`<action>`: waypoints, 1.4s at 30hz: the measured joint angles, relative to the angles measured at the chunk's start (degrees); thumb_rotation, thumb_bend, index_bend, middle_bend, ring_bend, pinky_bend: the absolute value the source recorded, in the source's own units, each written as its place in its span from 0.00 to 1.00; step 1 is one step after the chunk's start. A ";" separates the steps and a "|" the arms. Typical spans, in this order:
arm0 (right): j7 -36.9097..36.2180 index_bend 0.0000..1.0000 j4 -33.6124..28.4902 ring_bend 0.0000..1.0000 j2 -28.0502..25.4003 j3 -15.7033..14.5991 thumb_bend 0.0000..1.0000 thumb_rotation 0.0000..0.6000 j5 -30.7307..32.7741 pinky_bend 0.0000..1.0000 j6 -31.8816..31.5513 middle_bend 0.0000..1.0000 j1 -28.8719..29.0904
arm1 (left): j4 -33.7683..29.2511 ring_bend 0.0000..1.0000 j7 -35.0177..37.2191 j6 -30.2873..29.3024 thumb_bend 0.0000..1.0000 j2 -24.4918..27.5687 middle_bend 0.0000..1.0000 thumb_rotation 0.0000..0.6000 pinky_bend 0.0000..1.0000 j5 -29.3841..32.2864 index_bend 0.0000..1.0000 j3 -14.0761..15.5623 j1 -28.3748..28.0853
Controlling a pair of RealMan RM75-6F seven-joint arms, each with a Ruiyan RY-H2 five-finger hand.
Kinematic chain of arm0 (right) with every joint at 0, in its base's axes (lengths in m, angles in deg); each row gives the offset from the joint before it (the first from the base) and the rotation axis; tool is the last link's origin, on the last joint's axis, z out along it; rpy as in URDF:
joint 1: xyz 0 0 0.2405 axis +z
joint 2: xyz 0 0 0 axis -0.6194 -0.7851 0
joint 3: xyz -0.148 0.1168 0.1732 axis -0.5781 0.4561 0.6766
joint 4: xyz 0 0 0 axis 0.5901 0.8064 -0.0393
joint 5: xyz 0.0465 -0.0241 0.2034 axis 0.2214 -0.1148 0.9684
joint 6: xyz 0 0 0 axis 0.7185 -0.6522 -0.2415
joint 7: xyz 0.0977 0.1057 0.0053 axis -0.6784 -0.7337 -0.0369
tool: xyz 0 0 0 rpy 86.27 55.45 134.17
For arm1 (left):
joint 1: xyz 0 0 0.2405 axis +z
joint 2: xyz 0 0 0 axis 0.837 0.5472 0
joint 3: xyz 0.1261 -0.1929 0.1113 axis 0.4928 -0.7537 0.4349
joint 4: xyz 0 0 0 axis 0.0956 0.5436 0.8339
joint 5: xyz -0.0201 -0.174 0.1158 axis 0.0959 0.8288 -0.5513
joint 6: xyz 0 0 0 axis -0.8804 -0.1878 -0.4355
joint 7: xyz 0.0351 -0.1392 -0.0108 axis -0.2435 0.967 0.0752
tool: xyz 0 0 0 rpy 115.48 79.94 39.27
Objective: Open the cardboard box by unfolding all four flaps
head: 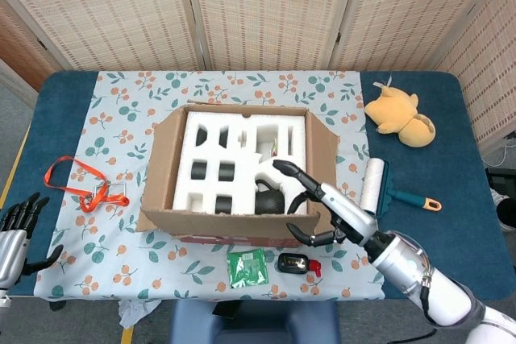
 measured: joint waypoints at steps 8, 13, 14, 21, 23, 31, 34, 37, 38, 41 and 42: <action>-5.22 0.00 -1.16 0.00 -4.36 -11.92 0.51 1.00 -20.10 0.39 -6.76 0.00 -6.56 | -1.28 0.00 -3.31 -0.92 0.35 -0.92 0.00 1.00 0.00 -0.88 0.00 0.42 0.19; -5.45 0.00 -1.23 0.00 -5.51 -21.08 0.51 1.00 -27.83 0.39 -11.69 0.00 -9.68 | -1.77 0.00 -4.32 -1.21 0.35 -1.14 0.00 1.00 0.00 -1.93 0.00 0.92 0.23; -5.24 0.00 -1.12 0.00 -5.51 -22.48 0.51 1.00 -28.91 0.38 -12.39 0.00 -10.06 | -1.83 0.00 -4.38 -1.20 0.35 -1.15 0.00 1.00 0.00 -2.09 0.00 1.04 0.23; 1.03 0.00 2.88 0.00 -4.48 -26.49 0.51 1.00 -33.19 0.02 -18.00 0.00 -11.50 | -2.03 0.00 -4.47 -1.52 0.35 -1.00 0.00 1.00 0.00 -2.96 0.00 1.30 0.23; 5.84 0.00 5.24 0.00 -3.68 -26.05 0.51 1.00 -33.10 0.00 -20.53 0.00 -12.14 | -2.11 0.00 -4.43 -1.64 0.35 -0.88 0.00 1.00 0.00 -3.46 0.00 1.50 0.24; 29.67 0.00 20.34 0.00 1.81 -25.14 0.51 1.00 -29.06 0.00 -27.24 0.00 -15.37 | -2.11 0.00 -5.15 -2.19 0.35 -0.89 0.00 1.00 0.00 -3.85 0.00 1.61 0.37; 40.55 0.00 25.80 0.00 6.65 -25.06 0.51 1.00 -26.87 0.00 -30.79 0.00 -17.66 | -2.05 0.00 -5.99 -2.39 0.35 -1.32 0.00 1.00 0.00 -3.53 0.00 1.50 0.45; 48.56 0.00 31.29 0.00 11.31 -25.24 0.51 1.00 -24.38 0.00 -34.96 0.00 -20.01 | -2.20 0.00 -6.51 -2.95 0.35 -1.49 0.00 1.00 0.00 -4.05 0.00 1.57 0.61; 49.88 0.00 32.87 0.00 12.21 -25.35 0.51 1.00 -23.82 0.00 -35.90 0.00 -20.50 | -2.26 0.00 -6.72 -3.12 0.35 -1.54 0.00 1.00 0.00 -4.35 0.00 1.65 0.65; 50.55 0.00 36.39 0.00 14.17 -25.67 0.51 1.00 -22.10 0.00 -38.43 0.00 -21.76 | -2.44 0.00 -7.75 -3.40 0.35 -1.79 0.00 1.00 0.00 -4.98 0.00 1.94 0.77; 49.40 0.00 37.68 0.00 14.76 -25.74 0.51 1.00 -21.20 0.00 -39.33 0.00 -22.19 | -2.46 0.00 -8.28 -3.36 0.35 -1.99 0.00 1.00 0.00 -5.04 0.00 2.04 0.77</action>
